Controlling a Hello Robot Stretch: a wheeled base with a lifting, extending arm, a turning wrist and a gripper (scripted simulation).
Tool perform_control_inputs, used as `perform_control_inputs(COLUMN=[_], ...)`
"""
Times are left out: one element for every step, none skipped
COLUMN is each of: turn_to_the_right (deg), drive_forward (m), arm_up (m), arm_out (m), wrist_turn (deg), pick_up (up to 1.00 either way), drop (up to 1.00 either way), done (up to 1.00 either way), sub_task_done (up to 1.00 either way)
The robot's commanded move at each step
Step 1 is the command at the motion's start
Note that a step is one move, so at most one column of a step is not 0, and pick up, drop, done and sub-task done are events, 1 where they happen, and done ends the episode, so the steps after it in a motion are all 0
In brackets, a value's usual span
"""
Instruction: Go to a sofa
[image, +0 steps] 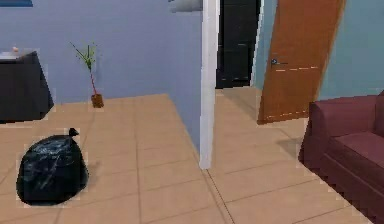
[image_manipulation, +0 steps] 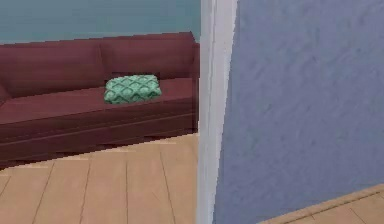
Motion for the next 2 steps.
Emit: perform_control_inputs(turn_to_the_right=[27.0,0.0], drive_forward=[0.0,0.45], arm_up=[0.0,0.0], arm_out=[0.0,0.0], wrist_turn=[0.0,0.0], pick_up=[0.0,0.0], drop=[0.0,0.0], done=[0.0,0.0], sub_task_done=[0.0,0.0])
